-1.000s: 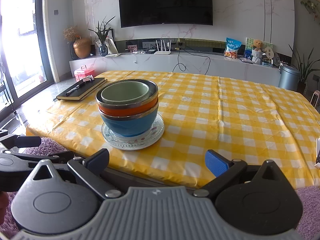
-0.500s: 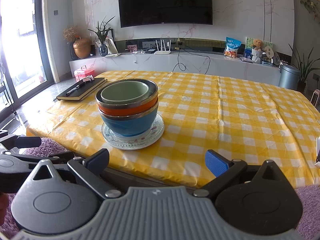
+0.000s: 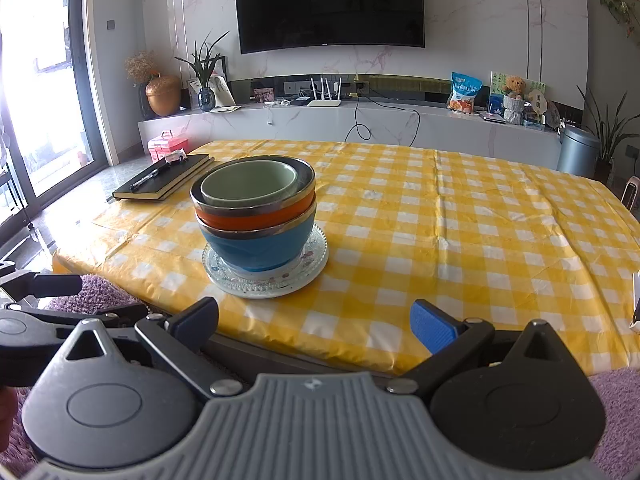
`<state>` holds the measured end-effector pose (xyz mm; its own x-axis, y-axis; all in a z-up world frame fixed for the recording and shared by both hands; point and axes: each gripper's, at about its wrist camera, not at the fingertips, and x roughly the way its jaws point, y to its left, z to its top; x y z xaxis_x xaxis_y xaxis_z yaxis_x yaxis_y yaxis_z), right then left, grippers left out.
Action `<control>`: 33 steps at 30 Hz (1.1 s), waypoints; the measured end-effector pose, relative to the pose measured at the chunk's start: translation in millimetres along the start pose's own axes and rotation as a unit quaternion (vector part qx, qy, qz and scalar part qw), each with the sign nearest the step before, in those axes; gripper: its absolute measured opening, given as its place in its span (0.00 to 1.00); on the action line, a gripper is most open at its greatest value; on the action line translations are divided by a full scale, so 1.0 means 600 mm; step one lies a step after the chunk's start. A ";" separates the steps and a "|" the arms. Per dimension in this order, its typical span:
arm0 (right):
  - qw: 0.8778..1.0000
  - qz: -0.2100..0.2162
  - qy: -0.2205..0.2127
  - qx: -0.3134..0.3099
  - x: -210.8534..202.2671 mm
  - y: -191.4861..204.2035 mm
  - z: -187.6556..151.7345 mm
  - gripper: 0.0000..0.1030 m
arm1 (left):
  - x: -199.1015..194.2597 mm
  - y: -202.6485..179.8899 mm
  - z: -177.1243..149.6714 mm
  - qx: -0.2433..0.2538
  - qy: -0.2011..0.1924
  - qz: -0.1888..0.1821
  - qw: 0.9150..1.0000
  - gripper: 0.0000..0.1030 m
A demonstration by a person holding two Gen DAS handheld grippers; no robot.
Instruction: Organize plates and bowls
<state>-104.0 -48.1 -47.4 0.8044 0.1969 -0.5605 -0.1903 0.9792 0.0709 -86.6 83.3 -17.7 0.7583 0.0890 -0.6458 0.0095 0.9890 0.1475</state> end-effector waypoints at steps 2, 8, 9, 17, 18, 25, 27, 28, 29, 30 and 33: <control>1.000 0.000 0.000 0.000 0.000 0.000 0.000 0.97 | 0.000 0.000 0.000 0.000 0.000 0.000 1.000 0.87; 1.000 0.000 0.002 0.002 0.000 0.000 -0.001 0.97 | 0.000 -0.001 0.001 0.000 0.000 0.000 1.000 0.87; 1.000 0.000 0.002 0.002 0.000 0.000 -0.001 0.97 | 0.000 -0.001 0.000 0.000 0.000 0.000 1.000 0.87; 1.000 0.000 0.003 0.003 0.001 0.000 -0.002 0.97 | -0.001 0.000 0.000 0.000 0.000 0.001 1.000 0.87; 1.000 0.000 0.003 0.004 0.001 0.000 -0.002 0.97 | -0.001 0.000 0.000 0.001 -0.001 0.001 1.000 0.87; 1.000 0.000 0.007 0.007 0.004 0.001 -0.001 0.97 | -0.002 0.000 -0.001 0.002 -0.003 0.002 1.000 0.86; 1.000 0.000 0.007 0.008 0.005 0.001 -0.001 0.97 | -0.002 0.001 -0.001 0.002 -0.003 0.002 1.000 0.86; 1.000 0.000 0.008 0.008 0.005 0.001 -0.001 0.97 | -0.002 0.001 -0.001 0.002 -0.003 0.002 1.000 0.87; 1.000 0.000 0.008 0.008 0.005 0.001 -0.001 0.97 | -0.003 0.001 -0.001 0.001 -0.004 0.001 1.000 0.86; 1.000 0.001 0.009 0.009 0.005 0.001 -0.001 0.97 | -0.004 0.002 -0.001 0.001 -0.004 0.001 1.000 0.86; 1.000 0.001 0.009 0.009 0.005 0.001 -0.002 0.97 | -0.004 0.002 0.001 0.002 -0.003 0.002 1.000 0.87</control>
